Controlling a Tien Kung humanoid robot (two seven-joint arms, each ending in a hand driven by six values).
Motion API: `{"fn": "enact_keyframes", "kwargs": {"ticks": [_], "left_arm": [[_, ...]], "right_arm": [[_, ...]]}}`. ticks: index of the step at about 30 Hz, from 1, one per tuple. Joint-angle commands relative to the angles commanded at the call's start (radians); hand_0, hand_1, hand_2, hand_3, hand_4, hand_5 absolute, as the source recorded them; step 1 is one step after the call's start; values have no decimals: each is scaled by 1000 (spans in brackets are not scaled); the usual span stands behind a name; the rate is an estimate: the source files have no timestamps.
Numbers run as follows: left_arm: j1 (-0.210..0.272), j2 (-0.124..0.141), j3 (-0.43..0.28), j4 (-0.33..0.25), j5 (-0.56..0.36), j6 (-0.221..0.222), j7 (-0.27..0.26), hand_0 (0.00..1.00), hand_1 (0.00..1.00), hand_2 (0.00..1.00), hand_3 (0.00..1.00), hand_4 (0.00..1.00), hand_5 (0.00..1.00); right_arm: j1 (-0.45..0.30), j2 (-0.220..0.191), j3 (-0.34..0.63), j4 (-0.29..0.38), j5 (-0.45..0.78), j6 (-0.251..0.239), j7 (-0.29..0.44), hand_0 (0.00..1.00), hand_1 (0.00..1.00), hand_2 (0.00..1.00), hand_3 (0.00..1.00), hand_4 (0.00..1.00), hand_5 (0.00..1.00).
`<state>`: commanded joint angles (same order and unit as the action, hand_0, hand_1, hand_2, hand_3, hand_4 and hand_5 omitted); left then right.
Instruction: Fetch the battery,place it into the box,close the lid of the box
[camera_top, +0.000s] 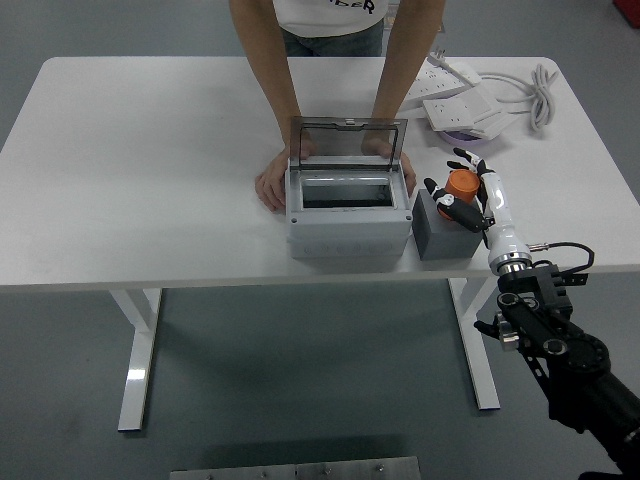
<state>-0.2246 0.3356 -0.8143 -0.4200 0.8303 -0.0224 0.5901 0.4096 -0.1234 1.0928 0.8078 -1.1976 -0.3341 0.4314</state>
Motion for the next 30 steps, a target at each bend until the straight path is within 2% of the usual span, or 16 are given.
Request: {"fn": "enact_keyframes", "kwargs": {"ticks": [6, 7, 12, 13, 18, 19, 25, 26, 30], "left_arm": [[-2, -2, -4, 0, 9, -3, 3, 841, 895, 820, 774, 837, 483], [-2, -2, -4, 0, 10, -3, 3, 841, 895, 820, 771, 837, 482], [-5, -5, -9, 0, 19, -6, 6, 841, 895, 820, 771, 837, 482], [-5, -5, -9, 0, 20, -6, 6, 841, 896, 820, 767, 837, 482], [-5, -6, -12, -1, 25, -8, 9, 841, 896, 820, 767, 837, 482], [-5, -6, -12, -1, 26, -8, 9, 840, 896, 820, 767, 836, 482], [-8, -6, -14, -2, 31, -10, 10, 840, 896, 820, 767, 836, 482], [-8, -6, -14, -1, 31, -10, 10, 840, 895, 821, 767, 837, 483], [-11, -6, -17, -1, 37, -12, 11, 840, 895, 821, 767, 837, 483]], "right_arm": [[5, -1, -15, 0, -2, -17, -5, 728, 797, 822, 855, 879, 348], [6, -1, -17, 0, -2, -19, -6, 667, 773, 803, 846, 824, 246], [11, -1, -15, 0, 1, -31, -5, 667, 773, 803, 846, 824, 246], [12, -1, -14, 0, 3, -32, -4, 597, 732, 783, 812, 739, 127], [15, 0, -12, -2, 17, -39, 2, 597, 732, 783, 812, 739, 127], [16, 0, -12, -3, 21, -39, 2, 436, 639, 698, 732, 703, 87], [18, 1, -16, -13, 36, -40, 4, 436, 639, 698, 732, 703, 87], [19, 2, -17, -14, 38, -40, 4, 379, 578, 648, 681, 656, 65], [23, 3, -23, -20, 43, -41, 4, 379, 578, 648, 681, 656, 65]]}}
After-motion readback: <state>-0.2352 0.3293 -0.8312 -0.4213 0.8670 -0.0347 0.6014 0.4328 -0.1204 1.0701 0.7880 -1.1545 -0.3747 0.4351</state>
